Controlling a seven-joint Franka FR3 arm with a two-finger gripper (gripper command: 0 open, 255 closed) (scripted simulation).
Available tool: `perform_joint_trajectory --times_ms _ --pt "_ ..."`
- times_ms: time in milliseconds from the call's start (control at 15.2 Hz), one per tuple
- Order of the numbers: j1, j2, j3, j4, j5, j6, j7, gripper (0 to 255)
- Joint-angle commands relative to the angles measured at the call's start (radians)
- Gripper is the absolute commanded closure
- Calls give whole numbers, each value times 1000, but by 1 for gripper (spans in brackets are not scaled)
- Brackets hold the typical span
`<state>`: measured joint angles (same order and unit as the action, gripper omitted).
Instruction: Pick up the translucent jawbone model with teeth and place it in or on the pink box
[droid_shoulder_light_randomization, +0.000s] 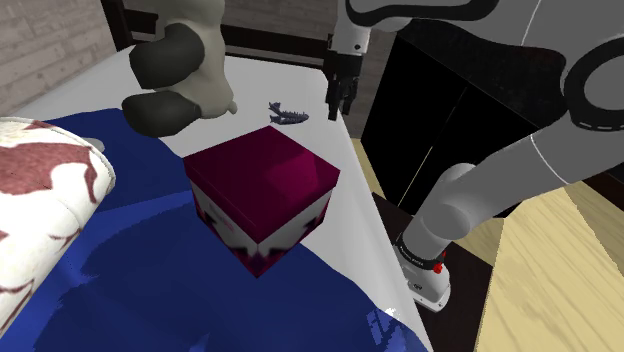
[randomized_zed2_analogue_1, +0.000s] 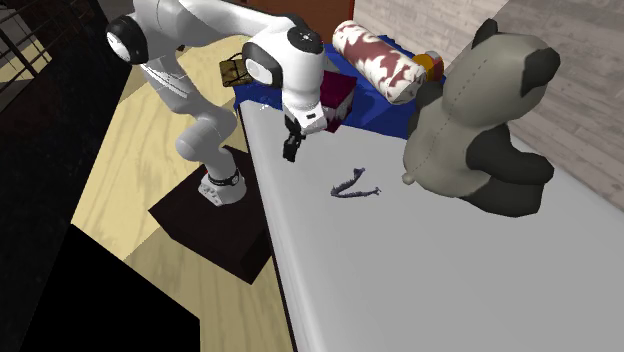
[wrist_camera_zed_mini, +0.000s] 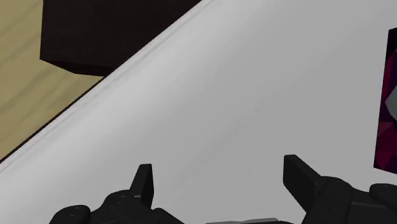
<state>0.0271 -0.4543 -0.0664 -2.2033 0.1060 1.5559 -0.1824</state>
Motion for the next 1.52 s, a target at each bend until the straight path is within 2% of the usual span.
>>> perform_joint_trajectory --times_ms 0,396,726,792,1254,1452 --pt "1 98 -6 79 -3 -2 -8 0" --pt "-2 385 -22 335 -4 -34 -30 0" --pt "-12 633 -30 601 1 -103 -44 0" --pt "-13 641 -30 610 2 -106 -45 0" --pt "-6 605 -26 466 0 3 -45 0" --pt "-6 605 -26 466 0 3 -45 0"
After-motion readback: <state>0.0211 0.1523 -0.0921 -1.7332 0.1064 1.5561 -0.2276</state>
